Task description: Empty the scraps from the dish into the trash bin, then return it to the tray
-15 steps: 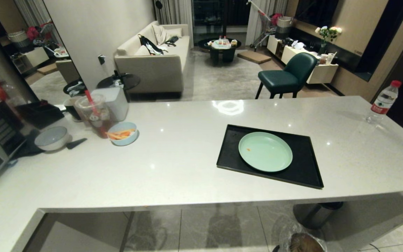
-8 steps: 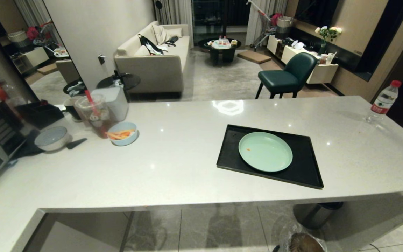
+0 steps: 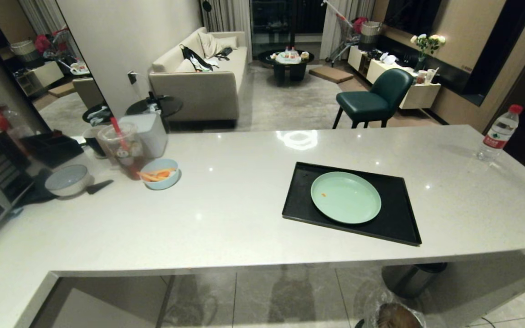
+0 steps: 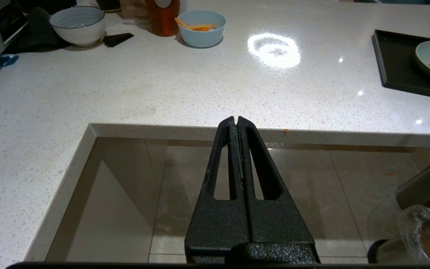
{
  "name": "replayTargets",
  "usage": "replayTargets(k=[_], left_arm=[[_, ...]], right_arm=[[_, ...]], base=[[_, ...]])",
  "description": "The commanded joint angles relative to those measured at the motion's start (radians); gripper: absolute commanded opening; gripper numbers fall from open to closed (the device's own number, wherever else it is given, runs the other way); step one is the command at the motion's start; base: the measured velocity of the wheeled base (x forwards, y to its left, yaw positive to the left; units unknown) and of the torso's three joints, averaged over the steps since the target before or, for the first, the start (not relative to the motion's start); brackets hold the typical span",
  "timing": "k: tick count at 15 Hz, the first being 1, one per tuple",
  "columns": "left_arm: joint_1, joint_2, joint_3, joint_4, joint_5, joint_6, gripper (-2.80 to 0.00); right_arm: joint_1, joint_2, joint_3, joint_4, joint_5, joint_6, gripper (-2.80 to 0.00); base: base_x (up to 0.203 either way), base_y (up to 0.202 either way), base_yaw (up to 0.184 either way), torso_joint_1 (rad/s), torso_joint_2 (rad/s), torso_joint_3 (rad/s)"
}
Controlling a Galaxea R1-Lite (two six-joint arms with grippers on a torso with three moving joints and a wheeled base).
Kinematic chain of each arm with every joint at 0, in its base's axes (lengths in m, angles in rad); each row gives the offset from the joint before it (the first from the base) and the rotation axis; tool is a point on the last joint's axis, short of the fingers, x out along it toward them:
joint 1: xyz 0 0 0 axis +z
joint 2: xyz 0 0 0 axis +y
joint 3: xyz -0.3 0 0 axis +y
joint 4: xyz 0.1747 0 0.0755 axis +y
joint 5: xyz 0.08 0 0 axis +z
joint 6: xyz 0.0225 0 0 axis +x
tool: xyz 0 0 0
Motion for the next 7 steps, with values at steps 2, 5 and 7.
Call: replayTargets(k=[2, 5, 7], left_arm=[[0.0, 0.001, 0.0, -0.001, 0.001, -0.001, -2.8], [0.001, 0.001, 0.0, -0.001, 0.001, -0.001, -2.8], [0.0, 0.001, 0.0, -0.001, 0.001, -0.001, -2.8]], right_arm=[[0.0, 0.001, 0.0, 0.0, -0.002, 0.001, -2.8], [0.0, 0.001, 0.0, 0.0, 0.001, 0.015, -2.8], [0.0, 0.001, 0.0, -0.001, 0.001, 0.011, -2.8]], base=[[0.0, 0.0, 0.0, 0.0, 0.0, 0.0], [0.0, 0.0, 0.0, 0.0, 0.0, 0.0], [0.0, 0.0, 0.0, 0.0, 0.0, 0.0]])
